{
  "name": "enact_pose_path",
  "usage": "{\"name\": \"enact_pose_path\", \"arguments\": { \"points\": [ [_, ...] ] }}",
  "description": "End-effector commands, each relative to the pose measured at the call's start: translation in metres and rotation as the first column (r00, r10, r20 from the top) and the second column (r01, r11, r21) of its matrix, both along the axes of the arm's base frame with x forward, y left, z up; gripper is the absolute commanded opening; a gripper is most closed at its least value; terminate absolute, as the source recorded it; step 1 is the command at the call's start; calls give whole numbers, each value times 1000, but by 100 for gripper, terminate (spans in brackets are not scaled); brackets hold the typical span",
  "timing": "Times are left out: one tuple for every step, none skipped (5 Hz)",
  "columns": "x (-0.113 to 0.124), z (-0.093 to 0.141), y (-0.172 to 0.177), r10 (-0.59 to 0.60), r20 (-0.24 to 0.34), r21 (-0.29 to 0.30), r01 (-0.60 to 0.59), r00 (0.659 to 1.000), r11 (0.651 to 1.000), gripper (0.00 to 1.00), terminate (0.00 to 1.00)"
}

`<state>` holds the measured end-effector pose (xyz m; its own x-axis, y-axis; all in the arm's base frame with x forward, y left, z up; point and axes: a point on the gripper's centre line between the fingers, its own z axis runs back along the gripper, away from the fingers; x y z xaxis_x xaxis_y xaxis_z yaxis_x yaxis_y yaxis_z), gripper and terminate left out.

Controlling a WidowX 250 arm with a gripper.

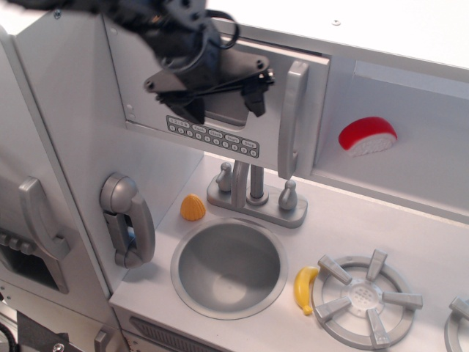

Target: Close microwave

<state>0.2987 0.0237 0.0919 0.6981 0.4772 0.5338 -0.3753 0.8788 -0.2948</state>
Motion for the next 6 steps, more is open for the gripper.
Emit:
{"name": "enact_pose_path", "arguments": {
  "points": [
    [-19,6,11,-38,-186,36,45,982,998,100,0],
    [-47,1,17,-61,-279,42,76,958,996,100,0],
    [-66,3,22,-130,-346,15,144,929,989,100,0],
    [-77,14,30,-183,-360,-20,189,915,982,100,0],
    [-77,14,30,-183,-360,-20,189,915,982,100,0],
    [-77,14,30,-183,-360,-20,189,915,982,100,100]
  ]
}}
